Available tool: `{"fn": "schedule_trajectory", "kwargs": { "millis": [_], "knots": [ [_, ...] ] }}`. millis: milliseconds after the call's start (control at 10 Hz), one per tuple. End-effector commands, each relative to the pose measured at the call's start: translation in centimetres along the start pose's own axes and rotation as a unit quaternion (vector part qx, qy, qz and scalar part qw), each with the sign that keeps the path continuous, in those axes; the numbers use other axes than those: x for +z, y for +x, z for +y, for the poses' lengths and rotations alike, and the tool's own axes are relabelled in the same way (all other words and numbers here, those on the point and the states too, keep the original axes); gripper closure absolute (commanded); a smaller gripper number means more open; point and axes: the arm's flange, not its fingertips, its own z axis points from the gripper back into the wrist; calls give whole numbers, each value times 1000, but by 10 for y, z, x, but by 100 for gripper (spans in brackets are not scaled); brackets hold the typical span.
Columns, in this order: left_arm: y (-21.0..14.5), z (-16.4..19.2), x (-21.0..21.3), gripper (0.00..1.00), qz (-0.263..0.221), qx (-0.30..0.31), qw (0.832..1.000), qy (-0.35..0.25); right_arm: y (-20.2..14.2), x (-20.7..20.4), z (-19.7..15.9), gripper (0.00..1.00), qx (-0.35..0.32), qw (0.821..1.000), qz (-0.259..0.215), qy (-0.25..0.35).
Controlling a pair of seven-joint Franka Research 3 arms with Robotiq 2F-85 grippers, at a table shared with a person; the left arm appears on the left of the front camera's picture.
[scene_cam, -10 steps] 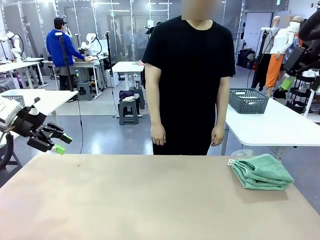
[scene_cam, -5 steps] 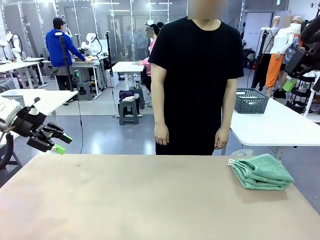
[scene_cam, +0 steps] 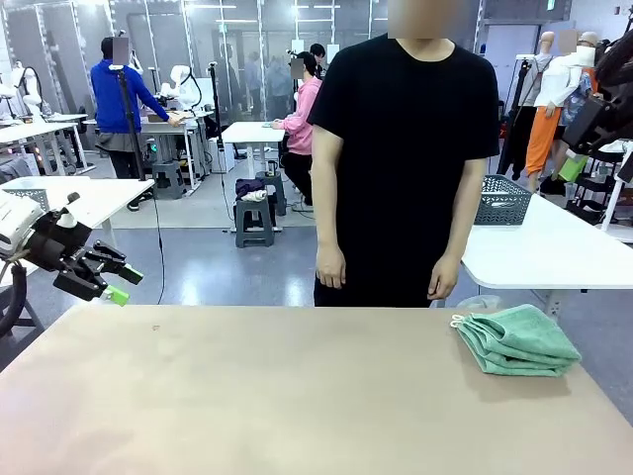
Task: Fold the towels and place them in the basket.
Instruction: Stack the folded Towel with hook on the right side of the table.
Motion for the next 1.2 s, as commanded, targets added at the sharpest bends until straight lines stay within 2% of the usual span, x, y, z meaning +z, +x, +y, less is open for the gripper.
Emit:
{"fn": "schedule_trajectory", "kwargs": {
  "millis": [0,1100],
  "knots": [
    [0,-1,1,20,2,-1,1000,0,3,1,1,0,-2,1000,-1,7],
    [0,-1,1,20,2,-1,1000,0,3,1,1,0,-2,1000,-1,7]
  ]
}}
